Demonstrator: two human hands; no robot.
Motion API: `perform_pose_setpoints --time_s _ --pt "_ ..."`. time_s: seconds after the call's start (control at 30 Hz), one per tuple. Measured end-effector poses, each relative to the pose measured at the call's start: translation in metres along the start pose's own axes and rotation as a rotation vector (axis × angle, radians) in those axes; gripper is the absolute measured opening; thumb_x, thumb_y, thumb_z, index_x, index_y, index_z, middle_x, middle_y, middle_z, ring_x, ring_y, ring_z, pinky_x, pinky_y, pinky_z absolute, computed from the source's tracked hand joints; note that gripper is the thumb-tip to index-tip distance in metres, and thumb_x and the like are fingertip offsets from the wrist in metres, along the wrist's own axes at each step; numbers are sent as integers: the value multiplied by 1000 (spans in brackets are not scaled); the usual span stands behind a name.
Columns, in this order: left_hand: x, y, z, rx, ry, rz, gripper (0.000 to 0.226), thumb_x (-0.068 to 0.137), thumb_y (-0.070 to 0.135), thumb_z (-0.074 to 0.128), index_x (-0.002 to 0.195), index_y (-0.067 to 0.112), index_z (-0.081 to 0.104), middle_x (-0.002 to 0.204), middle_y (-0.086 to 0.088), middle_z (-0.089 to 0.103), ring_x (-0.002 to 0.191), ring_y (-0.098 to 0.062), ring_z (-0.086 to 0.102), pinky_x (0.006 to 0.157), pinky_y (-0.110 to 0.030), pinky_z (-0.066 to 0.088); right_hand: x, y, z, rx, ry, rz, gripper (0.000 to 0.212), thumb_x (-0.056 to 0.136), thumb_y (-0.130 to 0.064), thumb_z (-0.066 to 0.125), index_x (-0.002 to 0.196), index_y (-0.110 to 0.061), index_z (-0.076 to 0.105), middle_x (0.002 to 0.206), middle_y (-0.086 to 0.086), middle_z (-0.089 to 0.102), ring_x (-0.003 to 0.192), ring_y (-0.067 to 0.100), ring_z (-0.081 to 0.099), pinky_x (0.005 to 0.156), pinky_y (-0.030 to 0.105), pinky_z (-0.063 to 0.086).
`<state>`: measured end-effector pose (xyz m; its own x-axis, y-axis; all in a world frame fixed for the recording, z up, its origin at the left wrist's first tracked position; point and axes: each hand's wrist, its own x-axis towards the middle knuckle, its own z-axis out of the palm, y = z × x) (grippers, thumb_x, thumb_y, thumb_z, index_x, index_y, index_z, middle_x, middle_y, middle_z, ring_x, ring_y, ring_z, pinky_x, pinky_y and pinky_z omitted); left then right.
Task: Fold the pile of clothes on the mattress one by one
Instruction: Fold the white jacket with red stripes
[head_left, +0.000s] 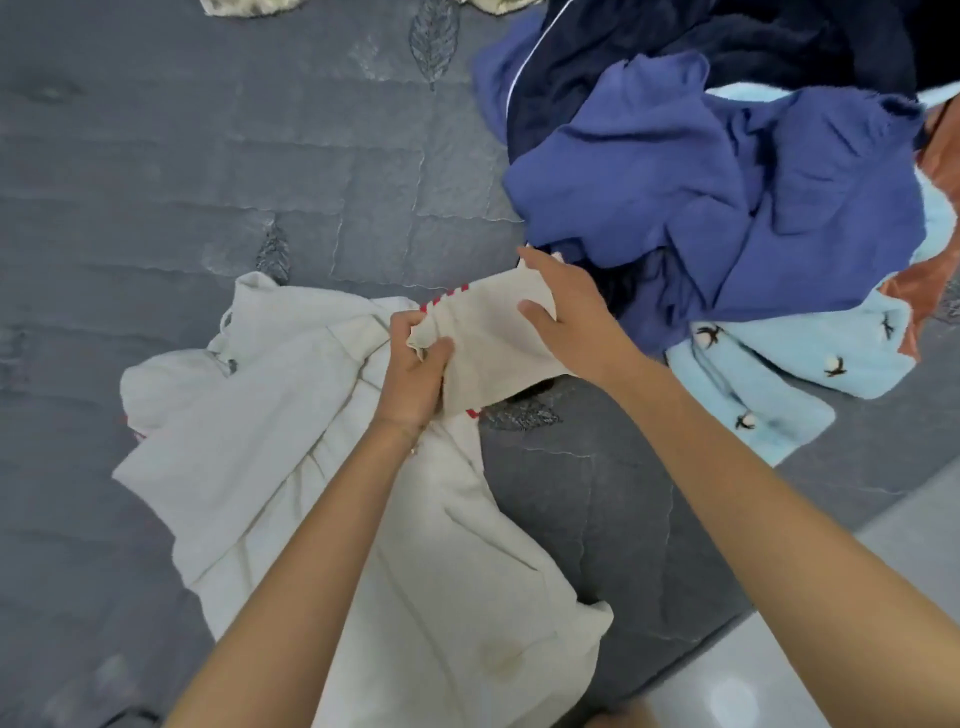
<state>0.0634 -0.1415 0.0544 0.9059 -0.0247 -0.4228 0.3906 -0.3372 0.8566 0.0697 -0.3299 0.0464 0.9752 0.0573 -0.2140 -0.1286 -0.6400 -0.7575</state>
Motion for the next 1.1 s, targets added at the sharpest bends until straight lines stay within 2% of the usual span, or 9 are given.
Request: perform_pose_setpoints --time_s 0.1,0.2,0.37,0.6,0.73,0.83,0.9,0.97,1.1 --pt "-14 -18 -51 22 -29 42 7 100 13 45 95 16 48 85 9 51 74 1 50 65 -16 40 20 -18 39 -322 -144 -92 56 102 -24 42 153 -22 18 155 3 31 147 28 11 118 45 5" --pt "-30 -34 -100 -23 123 84 17 99 8 46 89 19 54 84 12 53 72 9 50 67 -9 40 32 -43 79 -518 -242 -187 52 103 -33 38 152 -24 23 149 2 38 147 24 12 117 50 -7" --pt "-44 -72 -177 -28 433 39 16 97 6 47 88 17 55 82 12 55 70 10 49 69 -9 39 47 -81 130 -785 -313 -114 38 103 -34 35 130 -14 53 138 11 44 133 30 30 117 49 4" --pt "-50 -144 -256 -12 774 -116 18 95 13 49 104 6 63 85 8 57 74 -3 50 74 -18 41 68 -137 184 -638 -60 -222 28 102 -28 40 113 -11 59 112 9 63 111 30 51 113 42 15" --pt "-59 -187 -286 -21 924 -204 20 96 13 46 108 6 61 89 2 58 83 -16 53 78 -28 42 75 -153 219 -661 -38 -270 27 98 -18 44 121 -16 58 121 7 57 119 28 44 114 42 14" --pt "-65 -214 -293 115 860 -315 28 97 19 47 122 7 53 96 -9 57 93 -30 55 80 -34 43 59 -147 238 -682 -66 -240 44 94 -17 51 138 -17 45 142 9 42 132 31 34 116 46 10" --pt "-69 -220 -293 247 835 -230 49 94 17 52 140 8 39 127 -14 52 117 -29 48 99 -39 39 42 -138 245 -706 -105 -252 52 93 -23 55 143 -17 39 150 11 33 139 32 27 115 48 11" --pt "-74 -222 -287 605 774 -74 58 92 17 53 145 7 33 145 -20 37 133 -31 35 108 -44 28 22 -128 248 -736 -152 -250 57 93 -28 55 146 -18 36 155 13 25 144 33 19 116 50 9" --pt "-80 -233 -261 1104 223 -8 58 100 38 31 153 32 6 161 -8 -5 148 -30 -5 116 -53 -1 -16 -113 252 -721 -165 -212 56 95 -33 52 148 -19 36 159 14 17 146 36 12 116 53 8"
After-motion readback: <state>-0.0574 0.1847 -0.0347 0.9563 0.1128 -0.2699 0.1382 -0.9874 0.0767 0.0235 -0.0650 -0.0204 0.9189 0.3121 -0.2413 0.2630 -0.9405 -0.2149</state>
